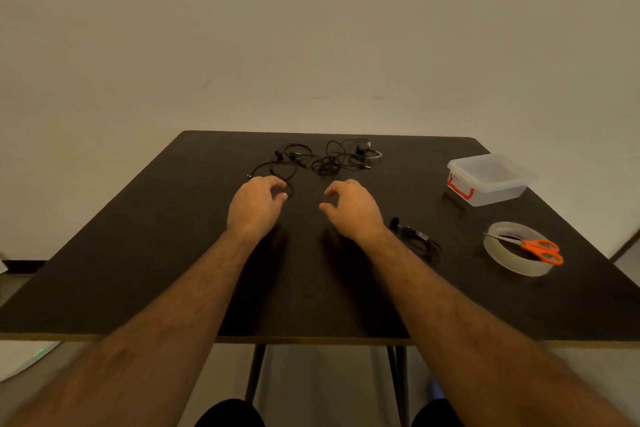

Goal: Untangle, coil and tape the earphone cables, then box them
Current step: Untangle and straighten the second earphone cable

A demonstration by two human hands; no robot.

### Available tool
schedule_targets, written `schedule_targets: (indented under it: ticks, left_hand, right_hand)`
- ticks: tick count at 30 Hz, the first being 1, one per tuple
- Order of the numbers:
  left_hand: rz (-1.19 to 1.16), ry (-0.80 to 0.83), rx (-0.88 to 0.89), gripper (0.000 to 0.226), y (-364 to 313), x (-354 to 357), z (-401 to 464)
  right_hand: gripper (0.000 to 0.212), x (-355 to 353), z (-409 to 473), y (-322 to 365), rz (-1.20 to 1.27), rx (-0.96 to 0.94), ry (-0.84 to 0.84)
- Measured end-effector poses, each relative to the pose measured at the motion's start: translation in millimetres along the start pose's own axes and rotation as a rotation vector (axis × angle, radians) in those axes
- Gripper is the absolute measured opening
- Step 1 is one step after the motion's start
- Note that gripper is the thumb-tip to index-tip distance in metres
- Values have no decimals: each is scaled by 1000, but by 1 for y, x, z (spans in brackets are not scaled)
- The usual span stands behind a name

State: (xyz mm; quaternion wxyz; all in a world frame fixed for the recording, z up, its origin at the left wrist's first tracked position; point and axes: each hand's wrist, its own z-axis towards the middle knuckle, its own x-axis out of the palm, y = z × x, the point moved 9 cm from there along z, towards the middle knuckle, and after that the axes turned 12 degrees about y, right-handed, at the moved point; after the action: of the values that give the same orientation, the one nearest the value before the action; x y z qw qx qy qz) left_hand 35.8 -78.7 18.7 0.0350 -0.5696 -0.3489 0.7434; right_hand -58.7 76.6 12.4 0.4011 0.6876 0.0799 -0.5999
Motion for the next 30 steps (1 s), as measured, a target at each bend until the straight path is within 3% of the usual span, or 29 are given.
schedule_targets:
  ticks: [6,11,14,17,22,27,30]
  left_hand:
    - [185,3,58,33,7,1,56]
    - [386,227,-76,52,29,29,94]
    - [460,201,-95,49,36,36,102]
    - [385,135,-75,40,35,35,103]
    - [219,207,-106,18,27,40,89]
    - [46,250,-84,36,-12,26,57]
    - [-96,243,-15,40,-38,0,37]
  right_hand:
    - [41,20,57,1,-20,17,58]
    - [48,36,93,10,-55,-40,81]
    - [52,49,103,14,-133,-60,91]
    - [50,53,105,15,-174,-46,69]
    - [50,55,93,18,-146,-61,118]
    - [58,51,62,35,69,-138,215]
    - [36,23,42,45,253,-156,146]
